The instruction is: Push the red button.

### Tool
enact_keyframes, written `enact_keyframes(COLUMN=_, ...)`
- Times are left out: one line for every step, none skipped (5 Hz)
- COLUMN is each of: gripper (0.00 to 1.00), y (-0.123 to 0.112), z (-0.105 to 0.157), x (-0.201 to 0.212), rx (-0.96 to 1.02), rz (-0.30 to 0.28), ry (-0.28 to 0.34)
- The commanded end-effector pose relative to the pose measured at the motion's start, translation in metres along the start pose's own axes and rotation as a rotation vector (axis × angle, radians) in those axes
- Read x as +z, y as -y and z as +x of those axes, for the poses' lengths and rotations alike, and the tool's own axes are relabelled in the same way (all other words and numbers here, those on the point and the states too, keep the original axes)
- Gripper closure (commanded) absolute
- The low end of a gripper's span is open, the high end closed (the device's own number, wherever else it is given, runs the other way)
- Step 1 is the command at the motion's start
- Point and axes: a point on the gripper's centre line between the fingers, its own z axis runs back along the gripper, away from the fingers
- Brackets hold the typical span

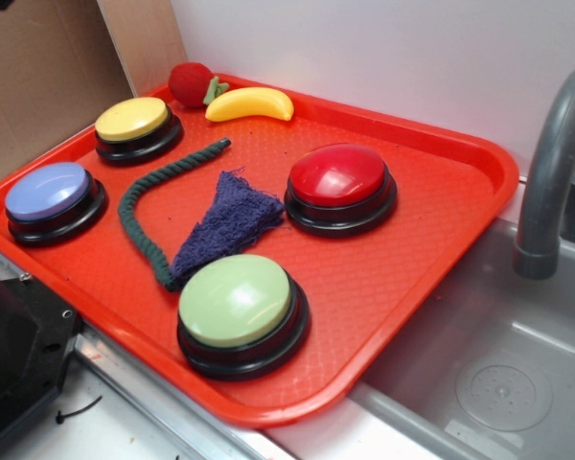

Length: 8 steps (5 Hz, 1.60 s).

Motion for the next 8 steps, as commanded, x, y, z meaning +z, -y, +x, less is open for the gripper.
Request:
enact_keyframes(gripper=0.0, y=0.0, z=0.0, x=0.0, rx=0.0, rz=0.0, ry=0.0)
enact_keyframes(gripper=0.0, y=0.02, z=0.045, x=-0.054, rx=-0.173, rz=0.038, ry=-0.01)
enact_keyframes(gripper=0.0, y=0.042, z=0.091, x=-0.093, rx=-0.244, rz=0.044, ry=0.028)
enact_keyframes(gripper=0.0, y=0.052, z=0.134, x=-0.121, rx=-0.314, rz=0.03, ry=0.054)
enact_keyframes(gripper=0.0, y=0.061, z=0.153, x=-0.145, rx=-0.355, rz=0.053, ry=0.026)
enact_keyframes(gripper=0.0, y=0.064, z=0.159, x=-0.156, rx=-0.351, rz=0.044, ry=0.031)
enact_keyframes(gripper=0.0, y=0.063, z=0.156, x=-0.174, rx=-0.332, rz=0.046, ry=0.015)
enact_keyframes(gripper=0.0, y=0.066, z=0.155, x=-0.18, rx=-0.331, rz=0.04, ry=0.018)
